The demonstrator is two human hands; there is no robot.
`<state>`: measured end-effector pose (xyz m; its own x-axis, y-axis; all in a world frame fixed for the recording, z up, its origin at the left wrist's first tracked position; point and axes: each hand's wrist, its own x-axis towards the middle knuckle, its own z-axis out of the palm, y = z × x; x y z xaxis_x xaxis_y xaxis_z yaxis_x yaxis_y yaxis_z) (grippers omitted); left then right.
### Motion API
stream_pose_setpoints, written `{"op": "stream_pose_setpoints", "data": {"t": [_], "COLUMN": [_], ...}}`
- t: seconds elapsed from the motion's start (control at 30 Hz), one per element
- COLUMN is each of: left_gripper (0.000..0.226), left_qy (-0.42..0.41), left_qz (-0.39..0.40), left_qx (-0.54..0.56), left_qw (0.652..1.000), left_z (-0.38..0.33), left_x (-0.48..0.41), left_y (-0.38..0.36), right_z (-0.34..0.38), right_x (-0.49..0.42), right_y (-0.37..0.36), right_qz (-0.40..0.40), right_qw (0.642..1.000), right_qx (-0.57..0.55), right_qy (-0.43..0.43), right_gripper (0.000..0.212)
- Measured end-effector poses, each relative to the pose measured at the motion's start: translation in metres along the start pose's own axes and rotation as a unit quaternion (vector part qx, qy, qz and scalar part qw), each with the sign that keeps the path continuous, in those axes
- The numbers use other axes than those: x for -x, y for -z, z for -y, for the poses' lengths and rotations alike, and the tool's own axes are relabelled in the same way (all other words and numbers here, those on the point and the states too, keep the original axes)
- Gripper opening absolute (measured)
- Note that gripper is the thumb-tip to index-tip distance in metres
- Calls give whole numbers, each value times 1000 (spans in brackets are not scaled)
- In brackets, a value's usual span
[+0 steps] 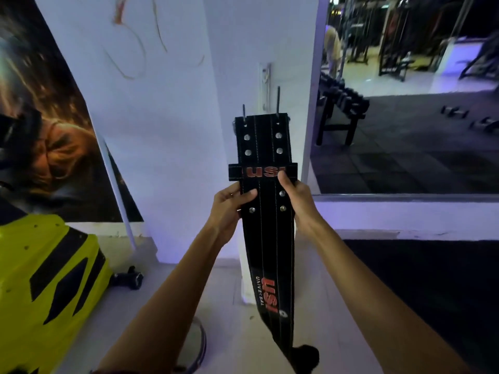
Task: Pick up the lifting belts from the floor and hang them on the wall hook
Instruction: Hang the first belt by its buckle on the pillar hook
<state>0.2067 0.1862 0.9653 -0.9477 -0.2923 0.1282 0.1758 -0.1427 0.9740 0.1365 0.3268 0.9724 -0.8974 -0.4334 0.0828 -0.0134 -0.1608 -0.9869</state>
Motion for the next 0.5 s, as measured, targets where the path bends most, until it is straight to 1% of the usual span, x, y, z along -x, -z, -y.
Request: {"op": "stream_pose_setpoints", "data": {"t": [0.07, 0.13, 0.2, 0.23, 0.3, 0.33, 0.37, 0.4, 0.43, 0.47, 0.5], "left_gripper": [24, 24, 13, 8, 20, 19, 12, 5, 10, 13, 11], "left_qy": [-26, -56, -66, -55, -27, -26, -40, -59, -74, -80, -86], "left_qz": [20, 41, 59, 68, 91, 98, 101, 100, 91, 83, 74], "left_qx": [-11, -26, -85, -129, -186, -183, -165, -142, -122, -97, -85], "left_qw": [999, 997, 992, 988, 978, 978, 980, 983, 986, 989, 990], "left_z": [-18, -29, -21, -13, -3, -7, -19, -31, -45, -53, -53], "left_x": [-5, -11, -9, -6, 0, -2, -5, -11, -17, -22, -22], "left_y": [-2, -2, 8, 15, 29, 31, 28, 22, 14, 8, 4], "right_z": [10, 21, 37, 45, 58, 63, 65, 66, 69, 71, 75], "right_x": [-3, -8, -13, -15, -16, -16, -15, -15, -13, -13, -13], "right_y": [-5, -8, -8, -7, -5, -5, -5, -8, -11, -14, -17], "right_qz": [-20, -39, -57, -66, -74, -71, -65, -63, -65, -75, -89], "right_qw": [997, 991, 988, 987, 985, 985, 986, 985, 985, 984, 982], "right_qx": [-73, -124, -136, -136, -139, -137, -135, -135, -134, -131, -132], "right_qy": [4, 13, 35, 46, 64, 71, 78, 84, 90, 96, 99], "right_gripper": [22, 19, 16, 15, 17, 17, 18, 21, 31, 46, 59]}}
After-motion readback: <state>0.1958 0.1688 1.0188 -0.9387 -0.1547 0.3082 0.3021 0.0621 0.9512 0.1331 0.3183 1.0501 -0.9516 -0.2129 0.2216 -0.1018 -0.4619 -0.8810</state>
